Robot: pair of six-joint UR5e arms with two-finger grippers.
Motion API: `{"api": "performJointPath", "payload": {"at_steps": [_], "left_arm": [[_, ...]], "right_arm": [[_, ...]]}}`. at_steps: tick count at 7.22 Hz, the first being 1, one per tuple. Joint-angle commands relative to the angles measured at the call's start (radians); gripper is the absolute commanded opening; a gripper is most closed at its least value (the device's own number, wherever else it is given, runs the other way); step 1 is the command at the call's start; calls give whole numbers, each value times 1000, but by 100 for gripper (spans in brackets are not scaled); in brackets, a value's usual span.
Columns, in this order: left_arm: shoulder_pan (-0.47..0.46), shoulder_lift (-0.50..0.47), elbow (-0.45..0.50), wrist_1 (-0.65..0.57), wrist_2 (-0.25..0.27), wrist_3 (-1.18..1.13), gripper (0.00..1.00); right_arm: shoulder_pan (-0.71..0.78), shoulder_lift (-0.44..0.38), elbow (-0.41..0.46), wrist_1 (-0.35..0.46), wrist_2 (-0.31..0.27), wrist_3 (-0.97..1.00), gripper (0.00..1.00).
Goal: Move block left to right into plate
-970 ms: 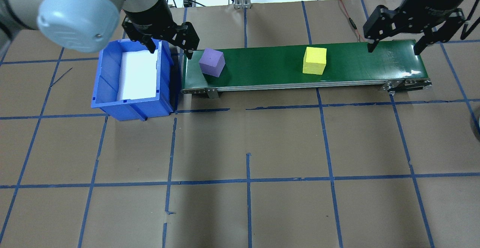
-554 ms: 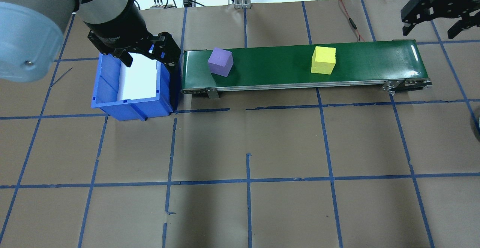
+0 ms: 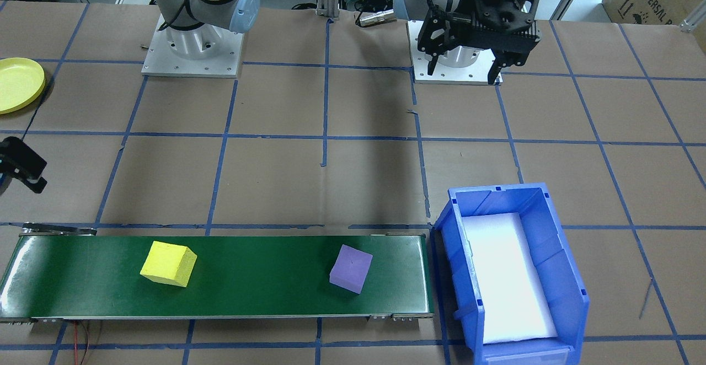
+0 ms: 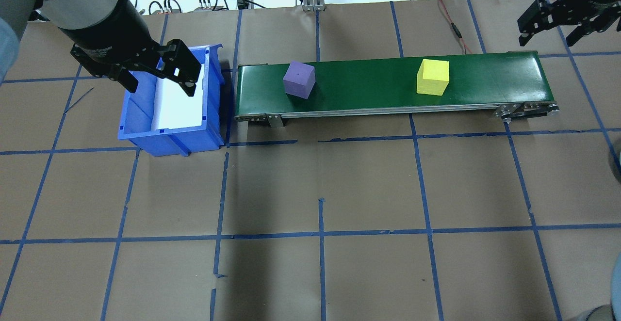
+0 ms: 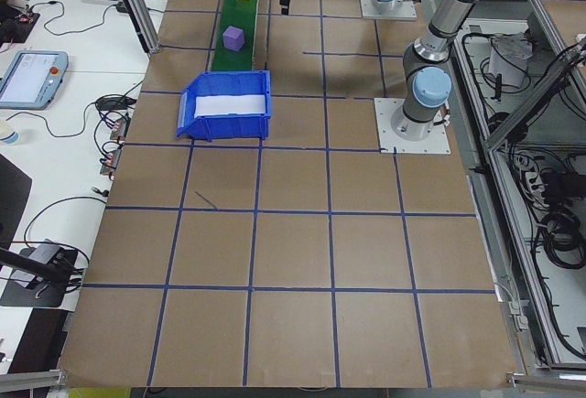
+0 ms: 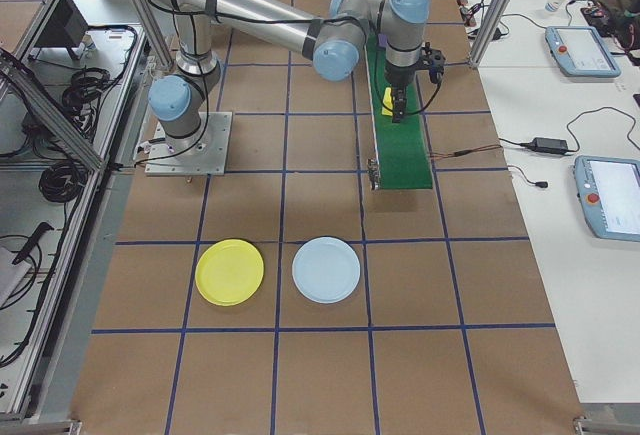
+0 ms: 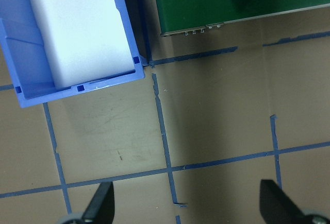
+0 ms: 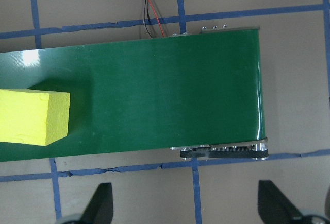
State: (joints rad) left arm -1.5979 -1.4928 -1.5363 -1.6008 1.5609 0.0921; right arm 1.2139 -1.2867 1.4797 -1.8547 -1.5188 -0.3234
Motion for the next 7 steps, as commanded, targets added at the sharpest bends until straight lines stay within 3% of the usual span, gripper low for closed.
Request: {"api": "performJointPath", "payload": {"at_steps": [1,3,7], "left_arm": [[50,5,-1,38,-1,-8,100],[105,5,-13,25,-5,14,100],[98,6,-15,22,-9,14,100]], "right_arm": [[-1,122,-13,-55,119,-36,100],[-1,141,5,-141,218,-13,100],[1,200,39,-143,351,128,100]]}}
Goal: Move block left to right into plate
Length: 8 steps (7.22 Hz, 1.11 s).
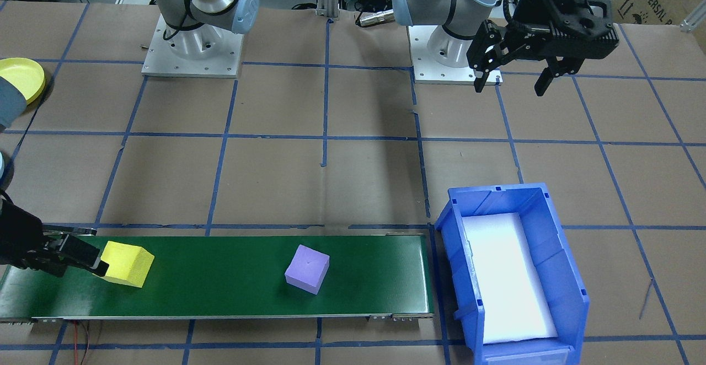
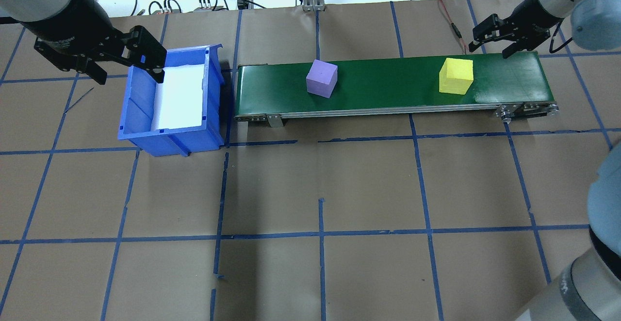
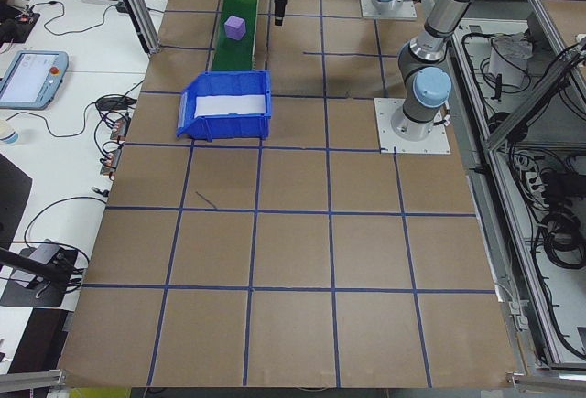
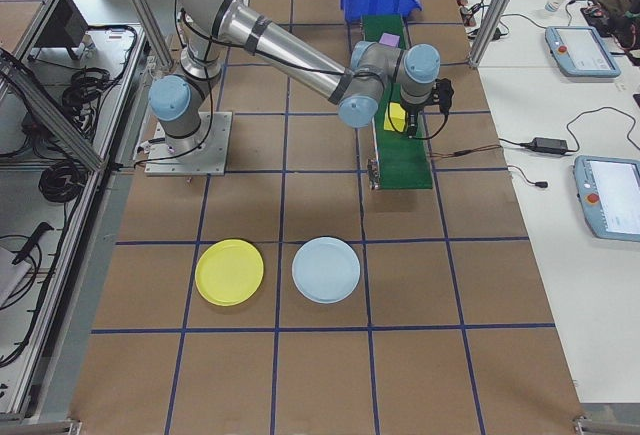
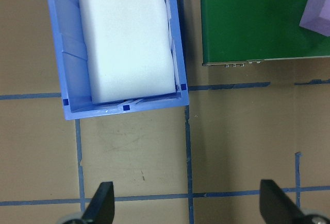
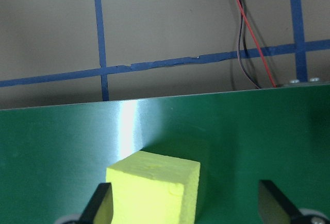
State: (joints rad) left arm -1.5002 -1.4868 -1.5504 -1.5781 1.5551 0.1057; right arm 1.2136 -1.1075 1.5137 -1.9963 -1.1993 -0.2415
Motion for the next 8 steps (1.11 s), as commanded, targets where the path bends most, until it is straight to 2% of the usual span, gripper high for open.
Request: {"api": "performJointPath", "payload": {"at_steps": [1,2,3,4,5,6,7,8], "left_arm": [[0,0,-2,0,-6,0,100],[0,0,1,1,-6,0,100],[0,0,0,1,-1,2,100],[0,0,-2,1,-3,0,100],[0,2,-2,1,-4,0,100],[0,2,-4,1,-3,0,100],[0,2,-4,1,0,0,100],[0,2,-4,1,-3,0,100]], "right_arm": [[1,34,6,-1,41,48,100],[3,37,29,4,23,41,100],[3,37,54,-1,-61,38,100],[3,44,57,4,-109,39,85],[1,31,49,7,-153,42,58],[1,25,48,5,-158,28,34],[1,8,46,10,-214,-26,23],[-3,-35,49,10,-309,-39,22]]}}
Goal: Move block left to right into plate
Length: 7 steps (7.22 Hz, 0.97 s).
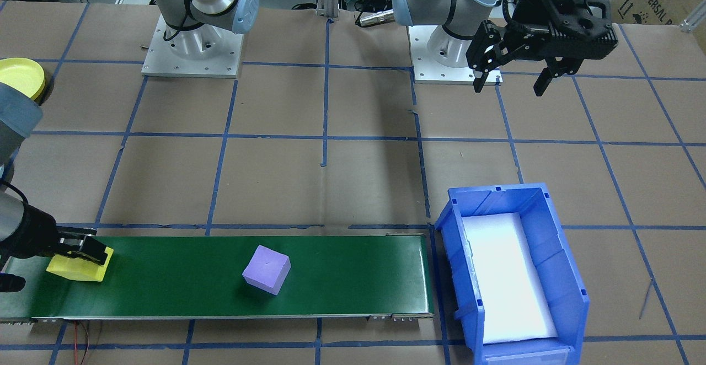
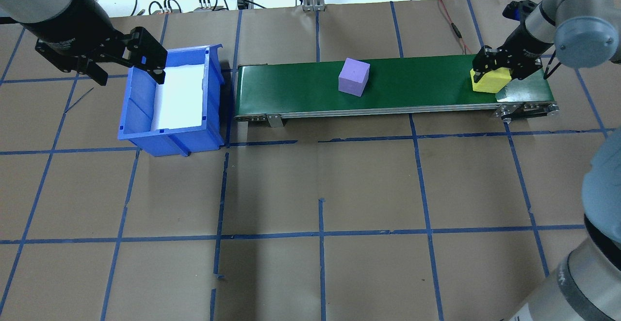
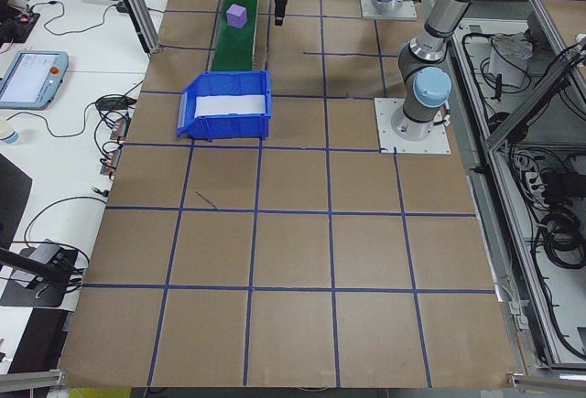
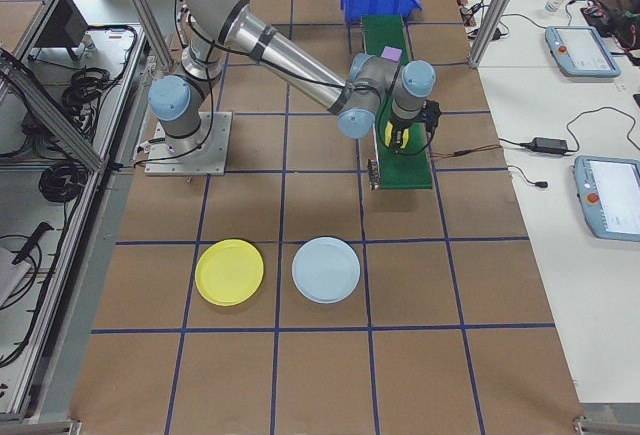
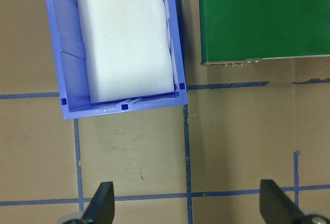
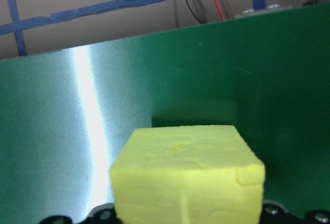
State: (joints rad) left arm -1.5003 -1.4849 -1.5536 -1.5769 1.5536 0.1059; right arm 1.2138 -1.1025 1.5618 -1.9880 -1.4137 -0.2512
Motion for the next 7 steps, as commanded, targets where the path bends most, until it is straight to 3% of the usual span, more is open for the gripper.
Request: {"api": "performJointPath", "payload": {"at_steps": [1,4,5,6,7], "left_arm": [[0,0,0,0,-1,0,100],[0,0,0,-2,-1,0,100],[0,0,0,-2,-1,0,100],[0,0,0,-2,-1,0,100],[0,0,0,-2,-1,0,100]], "right_arm": [[-29,-83,15,17,-134,-45,21],[-356,-138,30,101,-162,-406,20],[-487,-169,102,122,-165,-566,20],[-602,-195,185,60,-168,-671,20],[-731,-236,263,55,-223,-734,20]]}}
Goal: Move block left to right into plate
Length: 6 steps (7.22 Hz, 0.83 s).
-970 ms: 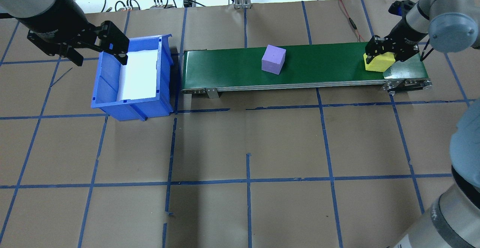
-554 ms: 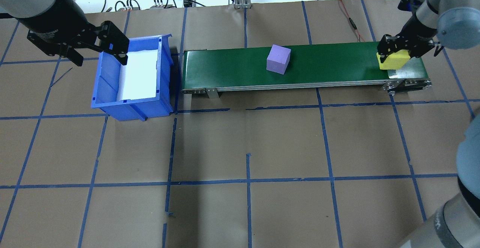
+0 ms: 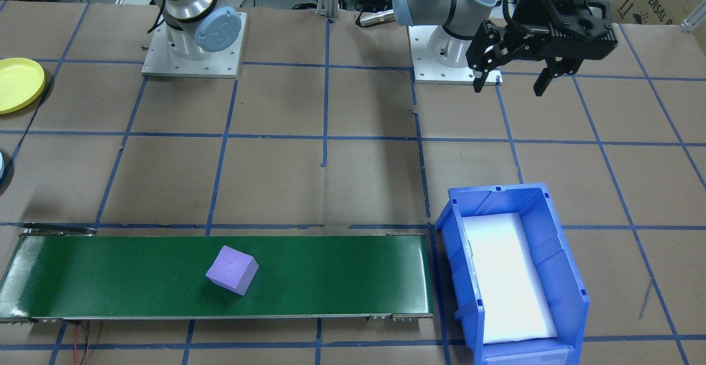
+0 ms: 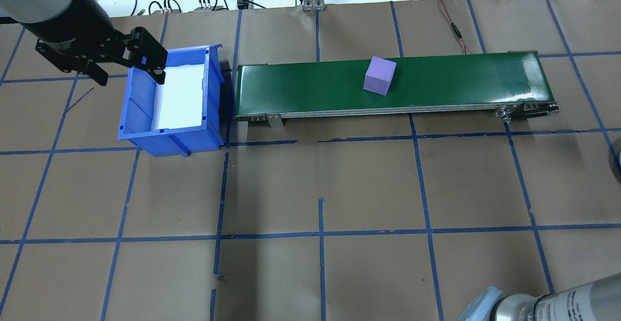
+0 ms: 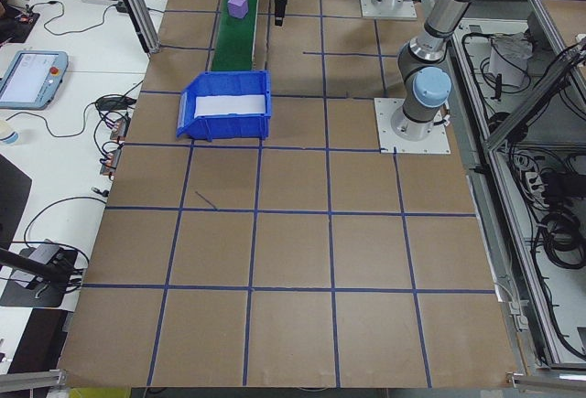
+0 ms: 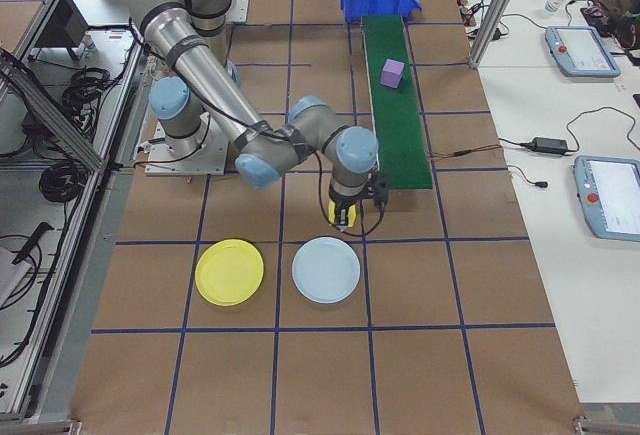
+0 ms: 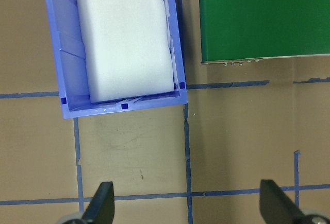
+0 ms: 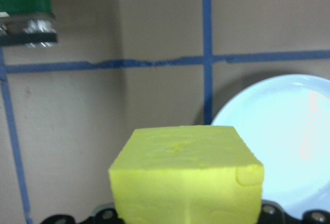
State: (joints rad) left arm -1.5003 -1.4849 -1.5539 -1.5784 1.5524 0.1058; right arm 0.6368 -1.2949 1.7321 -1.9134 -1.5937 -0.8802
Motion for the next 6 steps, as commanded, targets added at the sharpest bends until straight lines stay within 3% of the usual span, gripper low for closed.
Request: {"api": "performJointPath", "payload": {"at_steps": [1,2,3,4,5,6], "left_arm": [[0,0,0,0,0,0,100],[0,0,0,0,0,0,100],[0,0,0,0,-1,0,100],[0,0,0,0,-2,0,100],[0,0,0,0,-2,0,100],[0,0,0,0,0,0,100]], "right_arm": [[-264,-78,165,-42,-55,-170,20],[-358,-84,206,-86,-60,-222,22],[-440,-84,255,-93,-60,-239,32],[-485,-84,279,-96,-75,-247,33],[-490,-73,280,-149,-87,-247,33],[-490,-70,282,-177,-80,-249,49]]}}
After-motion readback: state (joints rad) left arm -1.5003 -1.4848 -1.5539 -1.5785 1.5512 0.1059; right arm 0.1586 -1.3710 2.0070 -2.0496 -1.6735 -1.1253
